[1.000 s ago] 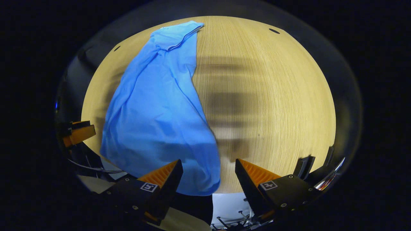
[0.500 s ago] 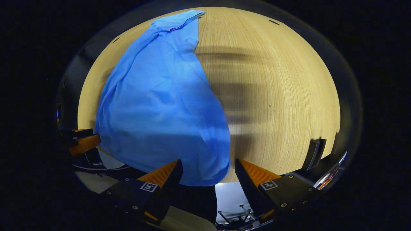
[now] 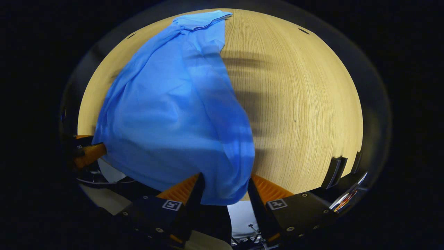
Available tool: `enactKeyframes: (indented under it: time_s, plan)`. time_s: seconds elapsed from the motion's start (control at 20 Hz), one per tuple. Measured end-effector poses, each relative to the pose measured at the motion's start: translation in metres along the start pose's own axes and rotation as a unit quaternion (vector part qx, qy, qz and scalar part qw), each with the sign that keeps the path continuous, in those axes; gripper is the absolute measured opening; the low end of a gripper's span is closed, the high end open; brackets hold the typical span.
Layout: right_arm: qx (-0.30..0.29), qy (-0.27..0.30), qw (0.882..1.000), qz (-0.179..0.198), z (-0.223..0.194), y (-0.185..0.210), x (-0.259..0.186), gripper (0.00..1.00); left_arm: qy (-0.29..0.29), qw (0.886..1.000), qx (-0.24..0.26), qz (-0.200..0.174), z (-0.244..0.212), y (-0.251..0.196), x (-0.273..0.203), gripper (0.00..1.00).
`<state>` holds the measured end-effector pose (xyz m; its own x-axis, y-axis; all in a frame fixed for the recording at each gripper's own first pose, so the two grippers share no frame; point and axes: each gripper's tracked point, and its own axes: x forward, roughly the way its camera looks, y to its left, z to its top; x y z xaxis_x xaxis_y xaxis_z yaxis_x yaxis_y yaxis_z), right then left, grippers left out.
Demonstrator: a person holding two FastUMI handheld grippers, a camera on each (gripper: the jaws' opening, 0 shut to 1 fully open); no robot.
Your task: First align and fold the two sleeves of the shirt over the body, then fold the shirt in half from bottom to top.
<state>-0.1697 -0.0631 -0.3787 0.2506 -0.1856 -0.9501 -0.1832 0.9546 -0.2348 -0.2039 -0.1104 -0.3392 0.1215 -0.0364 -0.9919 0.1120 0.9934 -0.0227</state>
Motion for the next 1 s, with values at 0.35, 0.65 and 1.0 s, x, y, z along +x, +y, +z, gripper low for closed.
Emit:
enactKeyframes:
  time_s: [0.35,0.65,1.0]
  plan:
    - [0.0,-0.013,1.0,0.016,0.002,0.0,-0.001,0.01,-0.008,0.999,-0.025,-0.038,0.01,-0.018,0.002,0.07]
    - [-0.004,-0.05,0.999,0.02,0.046,-0.011,-0.023,0.0,-0.037,0.998,-0.014,-0.047,0.038,-0.016,-0.008,0.07]
    - [-0.021,-0.144,0.989,0.001,0.165,-0.027,-0.061,0.0,-0.127,0.991,-0.019,-0.05,0.128,-0.007,-0.022,0.07]
